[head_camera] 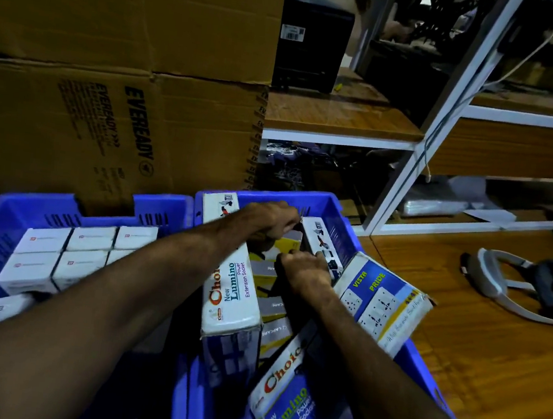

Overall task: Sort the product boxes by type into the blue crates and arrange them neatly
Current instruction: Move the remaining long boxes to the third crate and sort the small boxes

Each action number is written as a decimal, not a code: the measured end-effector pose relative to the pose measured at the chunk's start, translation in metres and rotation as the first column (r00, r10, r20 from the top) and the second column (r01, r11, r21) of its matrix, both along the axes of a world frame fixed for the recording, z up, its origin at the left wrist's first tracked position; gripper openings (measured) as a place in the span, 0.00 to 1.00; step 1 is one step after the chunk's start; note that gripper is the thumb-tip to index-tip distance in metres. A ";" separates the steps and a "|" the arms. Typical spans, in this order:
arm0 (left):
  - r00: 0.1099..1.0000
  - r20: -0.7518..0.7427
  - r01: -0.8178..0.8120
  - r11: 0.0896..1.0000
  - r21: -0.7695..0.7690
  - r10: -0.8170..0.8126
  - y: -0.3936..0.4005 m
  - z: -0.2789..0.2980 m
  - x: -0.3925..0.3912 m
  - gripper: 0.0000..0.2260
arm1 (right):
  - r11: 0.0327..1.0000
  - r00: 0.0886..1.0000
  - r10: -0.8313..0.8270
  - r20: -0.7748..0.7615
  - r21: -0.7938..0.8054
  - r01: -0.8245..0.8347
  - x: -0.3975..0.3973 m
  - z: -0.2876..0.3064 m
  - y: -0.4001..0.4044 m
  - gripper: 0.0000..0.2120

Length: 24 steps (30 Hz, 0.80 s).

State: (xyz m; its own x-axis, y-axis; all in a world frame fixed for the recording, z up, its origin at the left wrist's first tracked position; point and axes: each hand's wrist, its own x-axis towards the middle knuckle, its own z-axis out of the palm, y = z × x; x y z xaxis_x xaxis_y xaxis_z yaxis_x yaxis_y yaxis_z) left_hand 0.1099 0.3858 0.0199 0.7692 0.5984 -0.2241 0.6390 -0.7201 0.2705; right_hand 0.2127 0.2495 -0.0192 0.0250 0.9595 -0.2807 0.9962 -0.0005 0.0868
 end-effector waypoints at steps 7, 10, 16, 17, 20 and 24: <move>0.975 0.221 0.009 1.000 0.019 -0.013 -0.004 0.024 -0.008 0.17 | 0.977 0.991 0.127 -0.034 0.175 -0.119 0.019 0.033 0.001 0.11; 0.946 0.324 0.004 1.000 0.005 -0.005 -0.004 0.044 -0.018 0.20 | 0.972 0.977 0.159 -0.143 0.194 -0.130 0.027 0.058 -0.001 0.11; 0.830 0.552 -0.030 0.995 -0.096 0.078 -0.015 0.074 -0.026 0.16 | 0.904 0.920 0.225 -0.321 0.421 -0.075 0.039 0.122 -0.016 0.20; 0.784 0.609 -0.045 0.990 -0.134 0.118 -0.019 0.080 -0.028 0.17 | 0.887 0.904 0.231 -0.360 0.460 -0.043 0.041 0.133 -0.021 0.22; 0.611 0.750 -0.105 0.964 -0.242 0.255 -0.029 0.091 -0.033 0.19 | 0.843 0.816 0.255 -0.519 0.533 0.075 0.050 0.152 -0.034 0.24; 0.347 0.818 -0.162 0.888 -0.430 0.459 -0.039 0.101 -0.051 0.19 | 0.840 0.643 0.227 -0.732 0.481 0.251 0.057 0.155 -0.048 0.22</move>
State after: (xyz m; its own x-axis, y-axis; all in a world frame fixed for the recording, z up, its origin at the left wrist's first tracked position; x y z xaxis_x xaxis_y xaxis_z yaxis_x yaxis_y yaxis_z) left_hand 0.0590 0.3463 0.1211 0.3769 0.8808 0.2867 0.0879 -0.3421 0.9355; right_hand 0.2696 0.2018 0.1356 0.0532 0.9502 0.3071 0.7030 0.1828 -0.6873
